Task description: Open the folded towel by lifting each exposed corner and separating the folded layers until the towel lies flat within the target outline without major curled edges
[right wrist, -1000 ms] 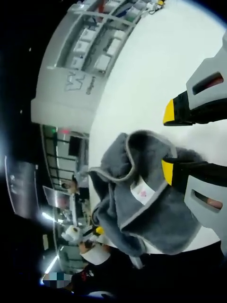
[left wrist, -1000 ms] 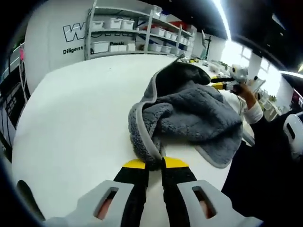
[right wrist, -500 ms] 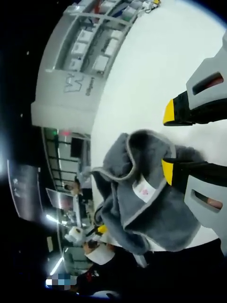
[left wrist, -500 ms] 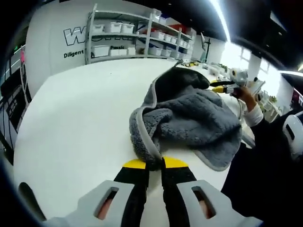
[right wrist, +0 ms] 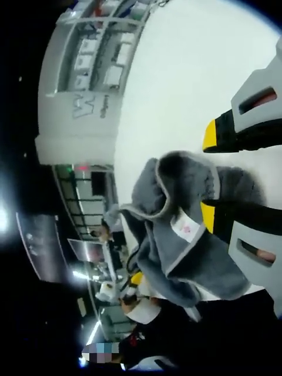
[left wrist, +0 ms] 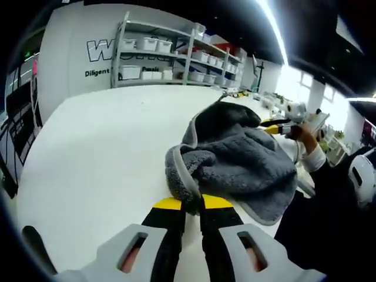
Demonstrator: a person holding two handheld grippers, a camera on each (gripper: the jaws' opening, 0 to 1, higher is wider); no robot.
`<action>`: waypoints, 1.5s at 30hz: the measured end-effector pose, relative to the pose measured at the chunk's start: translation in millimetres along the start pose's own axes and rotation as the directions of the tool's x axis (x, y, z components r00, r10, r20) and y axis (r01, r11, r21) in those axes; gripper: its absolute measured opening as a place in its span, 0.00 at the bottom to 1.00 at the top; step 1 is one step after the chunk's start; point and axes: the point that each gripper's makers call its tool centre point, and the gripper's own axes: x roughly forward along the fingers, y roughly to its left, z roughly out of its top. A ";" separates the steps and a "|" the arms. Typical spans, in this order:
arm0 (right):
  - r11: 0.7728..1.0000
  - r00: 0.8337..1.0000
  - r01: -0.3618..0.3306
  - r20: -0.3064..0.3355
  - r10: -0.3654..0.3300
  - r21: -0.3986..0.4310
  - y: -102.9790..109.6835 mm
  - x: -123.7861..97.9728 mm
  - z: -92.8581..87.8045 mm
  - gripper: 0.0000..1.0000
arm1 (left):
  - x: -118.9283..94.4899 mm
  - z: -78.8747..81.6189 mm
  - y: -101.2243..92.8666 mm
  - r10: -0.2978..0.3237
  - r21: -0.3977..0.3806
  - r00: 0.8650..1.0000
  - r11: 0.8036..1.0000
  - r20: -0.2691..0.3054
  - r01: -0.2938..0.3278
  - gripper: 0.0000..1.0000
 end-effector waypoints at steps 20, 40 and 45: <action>1.000 1.000 0.002 -0.014 -0.002 0.004 3.7 11.6 -6.5 0.15 | 4.5 1.7 -0.1 0.007 0.048 1.000 0.999 0.003 -0.008 0.09; 0.999 0.995 0.043 0.090 -0.041 -0.016 -7.8 -12.1 21.4 0.00 | -7.8 12.7 14.5 0.067 0.027 0.996 0.997 0.057 -0.068 0.08; 0.998 0.993 0.049 0.106 -0.047 -0.025 -9.4 -18.3 28.9 0.00 | -11.8 15.8 17.7 0.085 0.025 0.994 0.996 0.074 -0.087 0.08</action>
